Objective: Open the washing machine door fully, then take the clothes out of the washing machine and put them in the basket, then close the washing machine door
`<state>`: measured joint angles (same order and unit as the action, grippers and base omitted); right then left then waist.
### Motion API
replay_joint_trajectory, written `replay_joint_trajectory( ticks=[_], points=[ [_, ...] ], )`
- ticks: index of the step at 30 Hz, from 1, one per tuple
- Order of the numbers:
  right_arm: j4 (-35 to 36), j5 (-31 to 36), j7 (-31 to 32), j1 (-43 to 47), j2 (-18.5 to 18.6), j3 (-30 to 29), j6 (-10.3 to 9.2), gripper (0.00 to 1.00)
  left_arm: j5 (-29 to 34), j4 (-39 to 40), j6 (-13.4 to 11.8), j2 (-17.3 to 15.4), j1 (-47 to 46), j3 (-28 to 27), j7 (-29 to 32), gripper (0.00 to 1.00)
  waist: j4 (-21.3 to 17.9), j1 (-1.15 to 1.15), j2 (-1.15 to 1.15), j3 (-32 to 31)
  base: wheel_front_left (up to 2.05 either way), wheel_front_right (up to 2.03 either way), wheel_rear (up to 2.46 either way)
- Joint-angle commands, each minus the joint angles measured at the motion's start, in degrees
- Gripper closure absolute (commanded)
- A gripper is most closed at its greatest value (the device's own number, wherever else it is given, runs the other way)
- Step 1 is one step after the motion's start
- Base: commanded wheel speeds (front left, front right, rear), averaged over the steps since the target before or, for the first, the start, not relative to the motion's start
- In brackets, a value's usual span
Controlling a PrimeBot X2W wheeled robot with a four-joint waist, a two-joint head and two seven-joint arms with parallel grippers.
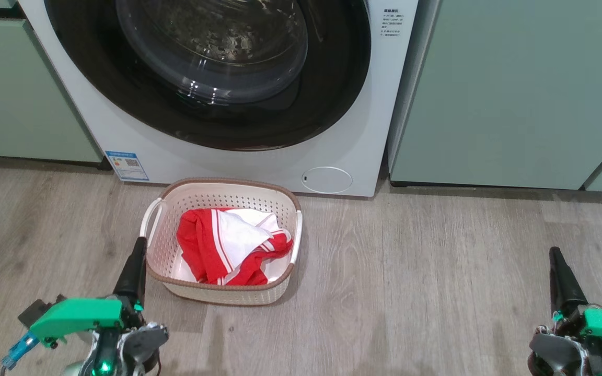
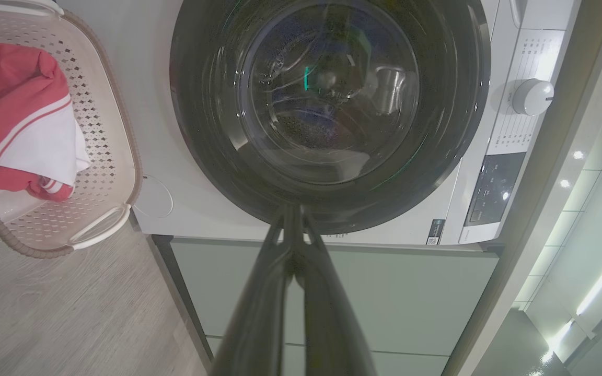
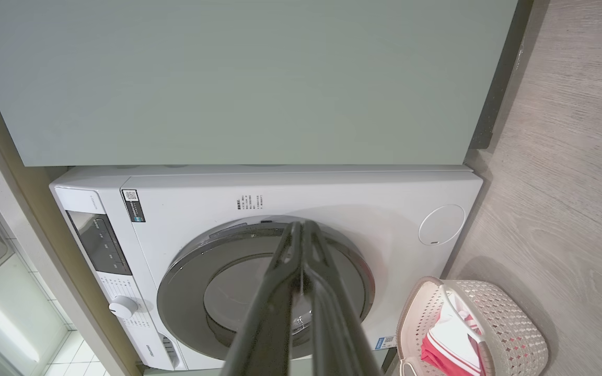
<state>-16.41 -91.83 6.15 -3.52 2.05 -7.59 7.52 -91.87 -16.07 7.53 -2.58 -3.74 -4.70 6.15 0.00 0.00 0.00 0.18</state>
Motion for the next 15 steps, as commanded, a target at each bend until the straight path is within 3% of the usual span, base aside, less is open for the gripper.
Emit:
replay_joint_trajectory(
  ticks=[1, 15],
  points=[
    [2.4, -0.3, 0.3, -2.7, 0.8, 1.1, -0.03, 1.0, -0.3, 2.0, 0.0, -0.3, -2.4, -1.8, 0.3, 1.0, 0.0, 0.0, 0.0, 0.0, 0.0, 0.0, 0.0],
    [2.4, -0.3, 0.3, -2.7, 0.8, 1.1, -0.03, 1.0, -0.3, 2.0, 0.0, -0.3, -2.4, -1.8, 0.3, 1.0, 0.0, 0.0, 0.0, 0.0, 0.0, 0.0, 0.0]
  ],
)
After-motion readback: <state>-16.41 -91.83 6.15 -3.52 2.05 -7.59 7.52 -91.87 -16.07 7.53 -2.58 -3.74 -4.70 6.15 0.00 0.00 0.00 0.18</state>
